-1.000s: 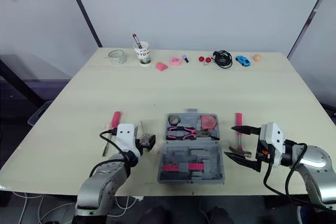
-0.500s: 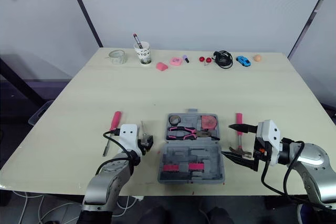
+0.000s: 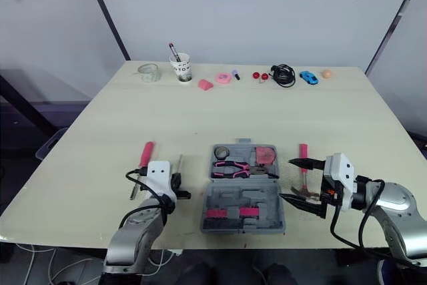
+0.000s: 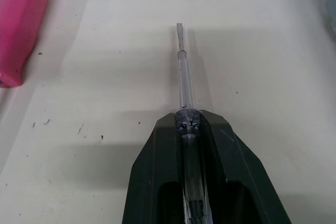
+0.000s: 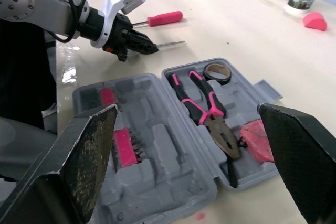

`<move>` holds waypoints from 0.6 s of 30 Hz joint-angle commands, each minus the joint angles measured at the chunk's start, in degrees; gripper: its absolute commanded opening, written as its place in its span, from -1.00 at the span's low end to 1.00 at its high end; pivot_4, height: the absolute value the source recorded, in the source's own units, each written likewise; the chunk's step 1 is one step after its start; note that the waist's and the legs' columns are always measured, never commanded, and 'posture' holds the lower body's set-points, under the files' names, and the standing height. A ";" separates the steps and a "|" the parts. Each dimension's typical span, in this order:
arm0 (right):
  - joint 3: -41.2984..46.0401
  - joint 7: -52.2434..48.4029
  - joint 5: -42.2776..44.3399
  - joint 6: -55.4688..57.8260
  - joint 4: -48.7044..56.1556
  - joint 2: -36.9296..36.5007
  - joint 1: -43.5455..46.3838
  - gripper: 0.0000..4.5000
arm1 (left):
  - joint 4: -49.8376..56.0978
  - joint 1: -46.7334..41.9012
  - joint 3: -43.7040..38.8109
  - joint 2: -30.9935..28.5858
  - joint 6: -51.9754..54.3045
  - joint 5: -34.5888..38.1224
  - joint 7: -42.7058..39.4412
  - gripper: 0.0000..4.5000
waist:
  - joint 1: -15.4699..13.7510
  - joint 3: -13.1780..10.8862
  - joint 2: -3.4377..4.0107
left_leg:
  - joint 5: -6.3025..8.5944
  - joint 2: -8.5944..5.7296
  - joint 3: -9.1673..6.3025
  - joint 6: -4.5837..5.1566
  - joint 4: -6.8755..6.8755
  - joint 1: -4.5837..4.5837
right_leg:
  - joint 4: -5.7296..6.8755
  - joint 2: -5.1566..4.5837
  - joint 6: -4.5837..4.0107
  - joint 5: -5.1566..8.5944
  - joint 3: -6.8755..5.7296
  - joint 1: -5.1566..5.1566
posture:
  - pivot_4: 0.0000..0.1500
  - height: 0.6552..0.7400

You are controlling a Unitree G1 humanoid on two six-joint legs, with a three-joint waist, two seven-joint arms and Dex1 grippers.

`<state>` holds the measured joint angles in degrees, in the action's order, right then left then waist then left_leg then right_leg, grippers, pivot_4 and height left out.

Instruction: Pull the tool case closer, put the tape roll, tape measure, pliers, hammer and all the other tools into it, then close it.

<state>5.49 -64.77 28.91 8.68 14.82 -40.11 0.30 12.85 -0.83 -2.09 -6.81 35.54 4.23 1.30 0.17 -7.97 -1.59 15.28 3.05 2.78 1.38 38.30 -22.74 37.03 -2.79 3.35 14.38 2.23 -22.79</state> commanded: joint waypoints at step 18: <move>2.24 -3.92 3.91 -0.21 1.16 -0.66 -2.24 1.00 | 7.48 1.31 2.05 -14.69 -4.10 -0.45 -15.26 -0.98 | -0.04 -0.02 0.00 | 0.00 0.02 -0.02 0.00 0.00 -0.01 | 0.00 -0.03 -0.22 0.13 -0.05 0.00 | 1.00 1.00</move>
<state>5.56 -68.46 31.62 8.84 14.79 -40.26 -1.57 16.72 0.62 -0.34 -20.35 33.21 3.13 -10.96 0.14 -7.99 -1.58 15.28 3.07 2.77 1.37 38.30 -22.76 37.03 -2.82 3.12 14.51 2.18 -22.79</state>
